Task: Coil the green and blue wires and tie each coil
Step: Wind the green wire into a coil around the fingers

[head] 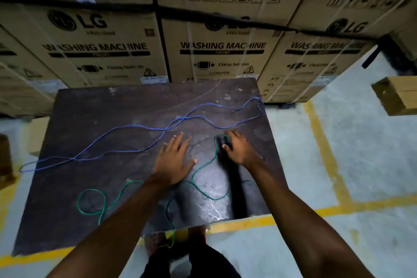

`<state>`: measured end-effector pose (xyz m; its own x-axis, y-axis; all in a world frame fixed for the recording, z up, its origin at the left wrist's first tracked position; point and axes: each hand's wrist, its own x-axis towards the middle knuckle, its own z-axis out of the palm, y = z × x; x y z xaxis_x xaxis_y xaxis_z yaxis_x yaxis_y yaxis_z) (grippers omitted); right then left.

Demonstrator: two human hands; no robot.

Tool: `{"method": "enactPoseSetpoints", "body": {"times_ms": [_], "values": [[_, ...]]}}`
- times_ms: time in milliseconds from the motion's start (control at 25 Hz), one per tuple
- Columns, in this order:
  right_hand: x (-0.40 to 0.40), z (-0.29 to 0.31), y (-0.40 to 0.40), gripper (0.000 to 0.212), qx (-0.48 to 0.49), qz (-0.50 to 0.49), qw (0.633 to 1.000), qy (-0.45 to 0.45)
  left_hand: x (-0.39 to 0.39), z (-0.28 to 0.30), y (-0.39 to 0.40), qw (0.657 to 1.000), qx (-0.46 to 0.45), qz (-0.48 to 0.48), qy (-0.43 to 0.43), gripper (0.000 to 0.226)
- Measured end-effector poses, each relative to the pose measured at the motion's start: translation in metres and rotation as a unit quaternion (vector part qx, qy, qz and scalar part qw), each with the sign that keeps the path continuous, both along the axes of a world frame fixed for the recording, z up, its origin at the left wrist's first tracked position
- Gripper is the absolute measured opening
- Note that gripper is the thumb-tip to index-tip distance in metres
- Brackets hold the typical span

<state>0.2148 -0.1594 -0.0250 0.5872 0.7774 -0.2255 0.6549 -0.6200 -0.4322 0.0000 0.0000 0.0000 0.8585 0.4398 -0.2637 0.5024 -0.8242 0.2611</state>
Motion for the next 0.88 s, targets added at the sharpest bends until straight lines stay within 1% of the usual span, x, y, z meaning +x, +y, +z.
{"method": "enactPoseSetpoints", "body": {"times_ms": [40, 80, 200, 240, 320, 360, 440, 560, 680, 800, 880], "values": [[0.002, -0.007, 0.004, 0.053, -0.006, 0.0, 1.0, 0.0, 0.002, -0.005, -0.003, 1.0, -0.015, 0.005, 0.012, 0.091], [0.005, -0.007, 0.007, 0.047, -0.011, -0.014, 1.0, 0.004, 0.004, -0.008, -0.005, 1.0, -0.019, 0.013, 0.004, 0.091], [0.003, -0.013, 0.008, 0.027, 0.008, -0.057, 0.998, 0.025, 0.008, -0.019, -0.011, 0.999, -0.042, 0.025, 0.015, 0.085], [0.001, -0.017, 0.005, 0.024, 0.023, -0.073, 0.996, 0.048, 0.011, -0.021, -0.013, 0.998, -0.054, 0.028, 0.018, 0.083], [-0.004, -0.019, 0.001, 0.03, 0.086, -0.091, 0.984, 0.123, 0.015, -0.022, -0.014, 0.997, -0.065, 0.027, 0.02, 0.083], [-0.008, -0.018, 0.0, 0.033, 0.118, -0.1, 0.974, 0.164, 0.018, -0.021, -0.015, 0.997, -0.069, 0.027, 0.005, 0.082], [-0.016, -0.01, 0.0, 0.034, 0.168, -0.128, 0.946, 0.247, 0.027, -0.019, -0.017, 0.994, -0.093, 0.025, -0.053, 0.072], [-0.029, 0.022, -0.004, 0.024, 0.233, -0.143, 0.911, 0.308, 0.041, -0.004, -0.014, 0.982, -0.138, 0.003, -0.132, 0.056], [-0.035, 0.055, -0.006, 0.022, 0.297, -0.16, 0.869, 0.363, 0.049, 0.025, -0.008, 0.966, -0.16, -0.006, -0.201, 0.039], [-0.042, 0.096, -0.003, 0.017, 0.326, -0.149, 0.831, 0.426, 0.048, 0.064, 0.001, 0.936, -0.236, -0.012, -0.26, 0.019], [-0.05, 0.122, -0.001, 0.015, 0.308, -0.129, 0.828, 0.45, 0.045, 0.088, 0.007, 0.913, -0.287, -0.006, -0.289, 0.014]]}}
